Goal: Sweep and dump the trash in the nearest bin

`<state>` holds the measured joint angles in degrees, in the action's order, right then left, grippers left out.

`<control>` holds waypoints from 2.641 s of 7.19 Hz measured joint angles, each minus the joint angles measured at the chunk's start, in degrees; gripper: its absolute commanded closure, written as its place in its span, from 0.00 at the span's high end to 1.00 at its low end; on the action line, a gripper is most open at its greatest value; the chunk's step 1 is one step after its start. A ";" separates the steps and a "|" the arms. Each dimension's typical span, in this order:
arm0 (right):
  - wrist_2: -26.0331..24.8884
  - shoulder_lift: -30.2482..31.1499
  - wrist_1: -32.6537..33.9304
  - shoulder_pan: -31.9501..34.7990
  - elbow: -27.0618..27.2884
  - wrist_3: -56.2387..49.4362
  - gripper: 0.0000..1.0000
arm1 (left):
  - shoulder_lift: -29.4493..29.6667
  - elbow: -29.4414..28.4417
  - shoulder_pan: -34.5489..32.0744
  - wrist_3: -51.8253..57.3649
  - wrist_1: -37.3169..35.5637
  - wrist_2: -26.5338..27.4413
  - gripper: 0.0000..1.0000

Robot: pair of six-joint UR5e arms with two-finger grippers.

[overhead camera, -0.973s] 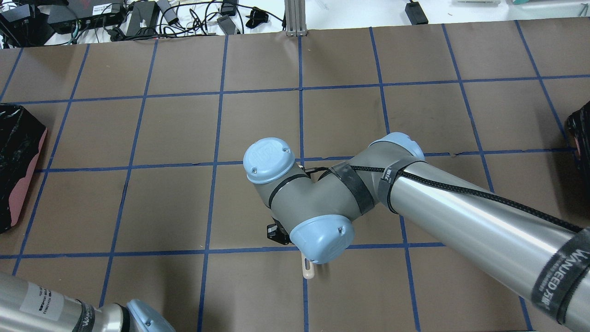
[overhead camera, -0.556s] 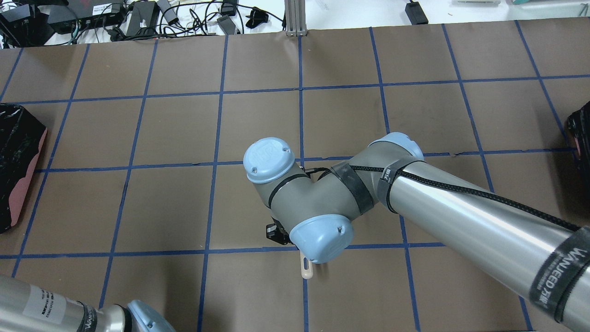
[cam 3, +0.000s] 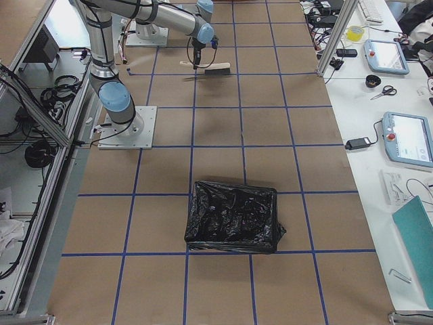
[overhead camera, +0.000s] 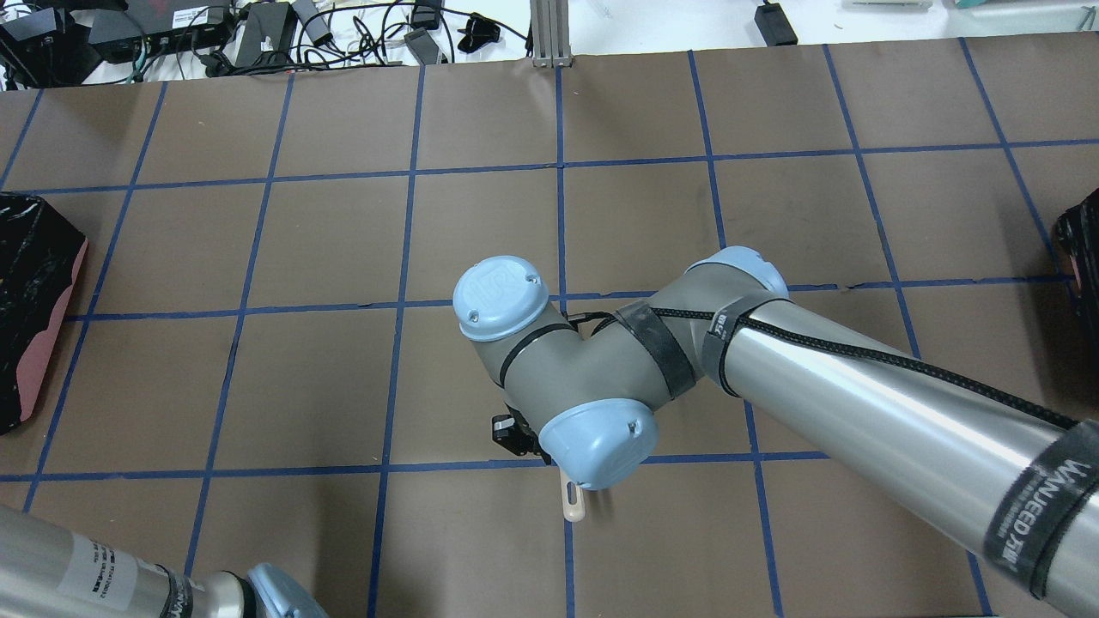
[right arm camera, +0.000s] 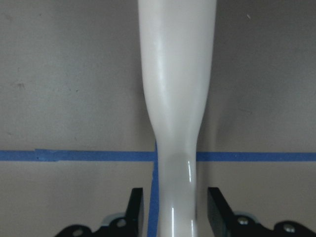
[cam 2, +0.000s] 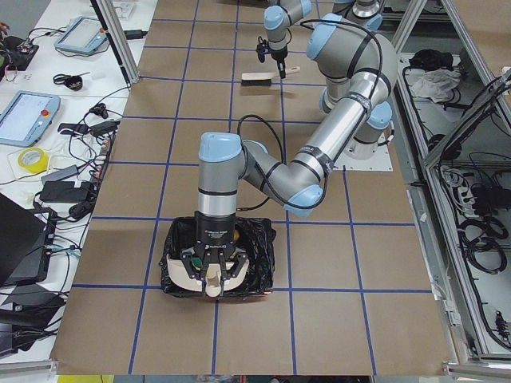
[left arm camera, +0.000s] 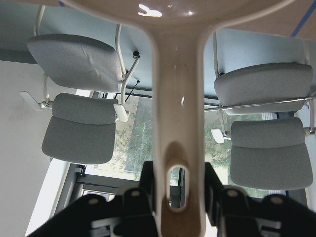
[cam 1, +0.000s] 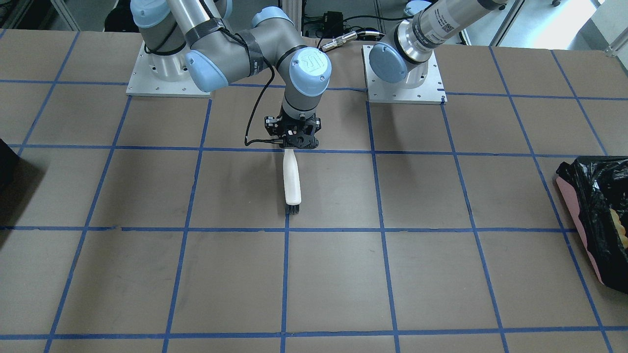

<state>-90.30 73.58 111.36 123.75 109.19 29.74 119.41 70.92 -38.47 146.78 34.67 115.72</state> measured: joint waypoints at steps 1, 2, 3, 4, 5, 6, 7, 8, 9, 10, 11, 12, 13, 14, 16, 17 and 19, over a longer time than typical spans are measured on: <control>-0.03 0.23 0.49 0.00 -0.16 0.30 1.00 | -0.29 1.56 -0.79 3.76 -4.22 1.46 0.00; -0.16 0.76 0.69 -0.02 -0.77 0.63 1.00 | -0.52 2.89 -1.40 6.88 -8.32 2.09 0.00; -0.37 1.38 0.40 -0.09 -2.07 0.75 1.00 | -0.76 3.62 -1.75 8.39 -10.46 2.26 0.00; -0.64 1.97 -0.85 -0.27 -4.03 0.60 1.00 | -0.96 3.90 -2.01 9.05 -11.25 2.32 0.00; -0.95 2.61 -2.54 -0.88 -6.40 0.11 1.00 | -1.08 4.02 -2.51 9.29 -11.52 2.42 0.00; -1.16 3.42 -4.12 -2.34 -8.91 -1.32 1.00 | -1.18 4.07 -3.21 9.36 -11.57 2.61 0.00; -1.09 4.34 -5.36 -4.66 -10.86 -4.42 1.00 | -1.26 4.07 -3.77 9.55 -11.57 2.80 0.00; -0.98 5.07 -5.93 -7.37 -11.98 -8.59 1.00 | -1.31 3.95 -4.23 9.84 -11.56 2.88 0.00; -1.13 5.42 -5.99 -10.16 -12.78 -12.87 1.00 | -1.45 3.63 -4.56 10.02 -11.29 2.81 0.00; -1.30 5.55 -5.82 -13.22 -13.77 -17.35 1.00 | -1.94 2.97 -4.89 9.73 -9.46 2.27 0.00; -1.94 5.58 -5.87 -16.79 -14.95 -21.96 1.00 | -3.11 2.03 -5.75 7.61 -5.62 1.40 0.00; -3.07 5.60 -6.15 -20.23 -15.85 -26.15 1.00 | -4.73 1.23 -7.28 2.53 -0.38 0.77 0.00; -4.47 5.79 -6.33 -23.03 -16.36 -30.49 1.00 | -6.50 0.82 -8.72 -3.96 5.84 -1.08 0.00; -6.06 6.59 -6.48 -25.33 -16.53 -34.32 1.00 | -8.23 0.68 -9.59 -10.05 12.03 -4.33 0.00; -6.50 9.44 -7.12 -28.36 -16.31 -37.20 1.00 | -10.03 0.77 -11.32 -25.55 22.16 -9.28 0.00; -5.37 10.85 -7.47 -29.06 -16.27 -37.17 0.99 | -10.46 0.88 -13.68 -36.16 27.09 -11.34 0.00; -3.61 16.01 -11.57 -30.33 -16.12 -37.02 1.00 | -11.45 1.10 -21.64 -59.35 35.89 -14.27 0.00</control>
<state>-93.91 89.59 99.79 93.42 93.06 -7.28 107.96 72.02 -60.10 87.43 70.55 101.45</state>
